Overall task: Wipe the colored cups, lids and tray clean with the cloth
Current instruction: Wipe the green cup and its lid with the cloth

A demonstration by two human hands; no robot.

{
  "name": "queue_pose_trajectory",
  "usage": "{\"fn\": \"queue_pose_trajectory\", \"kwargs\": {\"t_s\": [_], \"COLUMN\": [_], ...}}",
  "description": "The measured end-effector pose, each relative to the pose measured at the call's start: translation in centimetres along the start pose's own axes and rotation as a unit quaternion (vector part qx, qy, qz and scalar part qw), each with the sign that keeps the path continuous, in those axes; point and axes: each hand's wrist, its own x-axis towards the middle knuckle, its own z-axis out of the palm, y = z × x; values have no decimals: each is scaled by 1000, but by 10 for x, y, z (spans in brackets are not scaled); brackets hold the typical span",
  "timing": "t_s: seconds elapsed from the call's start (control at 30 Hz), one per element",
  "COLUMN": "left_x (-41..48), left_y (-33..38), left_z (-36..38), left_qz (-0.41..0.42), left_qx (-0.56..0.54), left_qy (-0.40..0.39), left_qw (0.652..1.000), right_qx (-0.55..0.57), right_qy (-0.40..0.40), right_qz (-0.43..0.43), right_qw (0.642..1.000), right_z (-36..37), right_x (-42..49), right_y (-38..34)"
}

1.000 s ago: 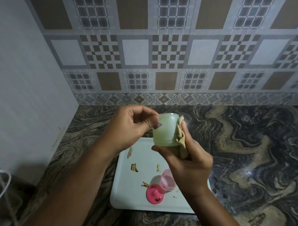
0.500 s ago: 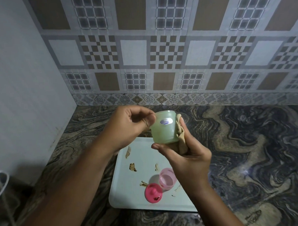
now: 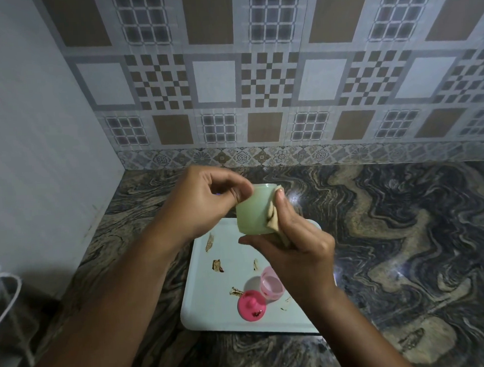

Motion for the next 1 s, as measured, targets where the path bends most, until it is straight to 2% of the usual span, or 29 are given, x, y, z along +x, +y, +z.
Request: {"fn": "queue_pose_trajectory", "kwargs": {"t_s": [0.1,0.17,0.23,0.27,0.37,0.47,0.53,0.6,0.73,0.8,0.9,1.0], "left_x": [-3,-6,-8,-9,-7,-6,-8,-10,-7,-4,-1,1], "left_y": [6,9,3,1,-4,-1,3,5,-4,-5,0,2], "left_z": [4,5,4,3,3,9,14,14,8,9,18,21], "left_qz": [30,24,-9,-24,-38,-8,11,6,-42,-51,-21,-4], "left_qx": [26,-17,-93,-122,-120,-15,34,4,-96,-105,-5,11], "left_qy": [-1,-10,-31,-37,-4,23,40,31,-15,1,32,43], "left_qw": [999,1000,995,992,992,1000,999,999,994,993,999,999], "right_qx": [-26,52,175,191,103,-26,-41,-2,186,146,-22,-29], "right_qy": [13,37,48,50,23,3,-3,6,22,16,7,22], "right_qz": [-18,43,129,136,71,-22,-32,-2,114,88,-24,-16], "right_qw": [999,997,975,971,992,999,999,1000,976,985,999,999], "right_z": [-1,-1,-4,-4,-4,-5,-4,-5,-8,-6,-3,2], "right_x": [0,-3,-2,-1,-2,-3,-3,-2,-4,-3,-2,1], "right_y": [-3,-6,-7,-7,-7,-2,0,-1,-1,1,9,14]}}
